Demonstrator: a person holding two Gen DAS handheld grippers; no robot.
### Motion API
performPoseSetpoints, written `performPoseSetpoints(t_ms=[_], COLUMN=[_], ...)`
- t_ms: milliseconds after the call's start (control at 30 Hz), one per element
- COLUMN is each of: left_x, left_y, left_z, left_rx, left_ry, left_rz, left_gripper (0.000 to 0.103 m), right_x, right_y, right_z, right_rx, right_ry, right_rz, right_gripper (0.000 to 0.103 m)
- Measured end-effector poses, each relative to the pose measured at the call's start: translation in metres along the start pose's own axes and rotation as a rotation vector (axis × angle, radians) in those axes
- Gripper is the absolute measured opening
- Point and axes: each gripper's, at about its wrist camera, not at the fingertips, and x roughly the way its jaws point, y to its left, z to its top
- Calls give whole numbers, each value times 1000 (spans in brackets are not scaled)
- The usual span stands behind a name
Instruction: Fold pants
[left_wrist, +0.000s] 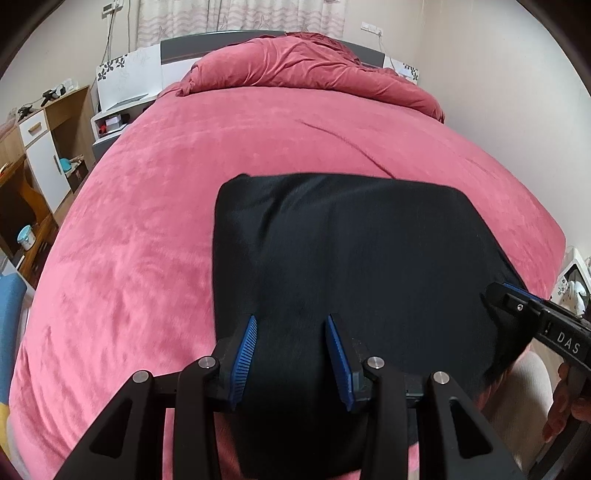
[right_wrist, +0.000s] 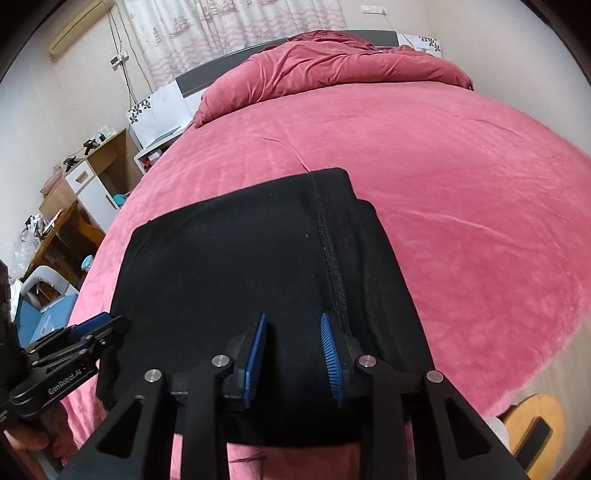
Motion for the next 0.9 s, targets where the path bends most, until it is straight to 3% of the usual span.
performPoseSetpoints(t_ms=[433, 600, 800, 900], left_x=[-6, -13, -20, -16], left_y=[23, 45, 57, 63], left_z=[-40, -53, -52, -47], left_rx=[-11, -115, -128, -159], left_ry=[-36, 6, 5, 29], left_rz=[-52, -141, -199, -208], left_gripper=[47, 51, 52, 61], right_x=[11, 7, -7, -10], right_y=[-11, -15, -10, -15], right_z=[-4, -2, -7, -7], right_rx=[41, 54, 35, 43], right_ry=[43, 53, 58, 68], right_rz=[9, 15, 14, 26], right_gripper=[30, 30, 35, 36])
